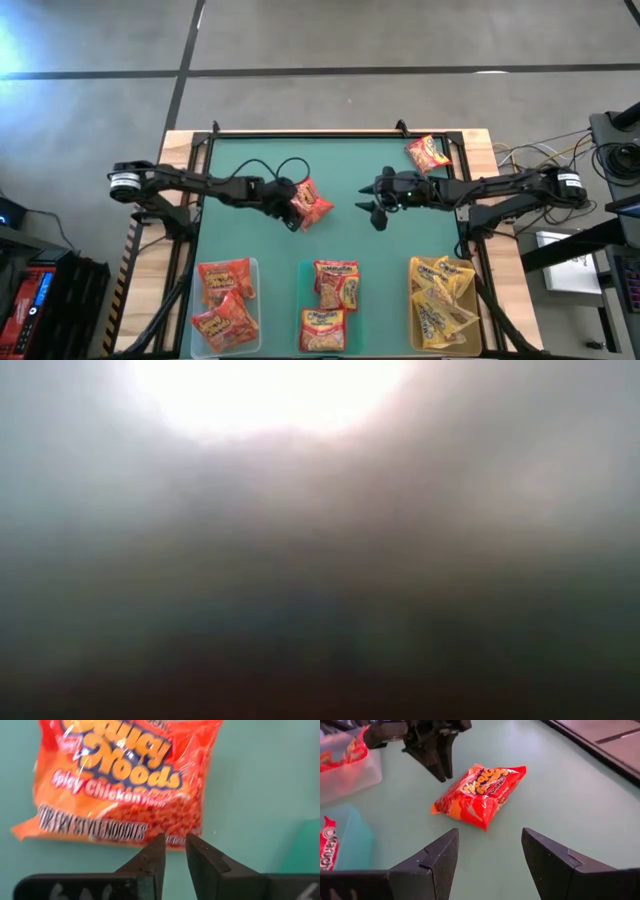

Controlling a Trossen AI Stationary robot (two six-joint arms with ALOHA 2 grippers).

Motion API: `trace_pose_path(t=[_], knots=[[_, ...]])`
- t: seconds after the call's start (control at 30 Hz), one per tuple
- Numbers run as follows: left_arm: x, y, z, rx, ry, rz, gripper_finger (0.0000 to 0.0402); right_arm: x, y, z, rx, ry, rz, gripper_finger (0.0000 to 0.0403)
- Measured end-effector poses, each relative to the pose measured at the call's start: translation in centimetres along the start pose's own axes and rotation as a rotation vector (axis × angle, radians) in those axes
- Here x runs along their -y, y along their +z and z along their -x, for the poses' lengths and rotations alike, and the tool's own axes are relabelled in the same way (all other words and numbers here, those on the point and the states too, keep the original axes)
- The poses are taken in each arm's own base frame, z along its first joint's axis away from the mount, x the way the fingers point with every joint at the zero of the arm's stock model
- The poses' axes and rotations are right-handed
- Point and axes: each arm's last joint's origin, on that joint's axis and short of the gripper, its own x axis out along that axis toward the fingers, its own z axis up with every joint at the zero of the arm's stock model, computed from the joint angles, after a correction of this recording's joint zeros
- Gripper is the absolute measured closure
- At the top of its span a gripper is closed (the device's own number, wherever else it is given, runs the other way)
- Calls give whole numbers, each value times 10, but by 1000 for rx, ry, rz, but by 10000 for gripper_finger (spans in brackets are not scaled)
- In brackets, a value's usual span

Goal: Sort Maruchan noodles
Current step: Put the orange noodle pack into the transparent bin

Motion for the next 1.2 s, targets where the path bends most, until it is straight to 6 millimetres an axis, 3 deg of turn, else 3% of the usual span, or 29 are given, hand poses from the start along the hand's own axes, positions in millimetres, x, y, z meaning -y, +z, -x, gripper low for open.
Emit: trace_pose_path(t=[0.23, 0.43, 0.57, 0.83, 1.0, 1.2], knots=[[1, 1, -5, 63, -51, -49, 289, 3, -16, -1, -10, 5, -81, 197], [2, 4, -1, 87, -6, -18, 259, 2, -14, -6, 65, 19, -160, 197], [-11, -5, 0, 65, 170, 45, 251, 3, -20, -24, 68, 15, -179, 197], [-22, -16, -3, 88, 251, 155, 251, 2, -22, -68, 10, 2, -133, 197], [-29, -23, -14, 110, 231, 187, 251, 11, -22, -80, -10, -30, -133, 197], [-23, -18, -29, 201, 63, 136, 251, 19, -21, -92, -15, -55, -150, 197]])
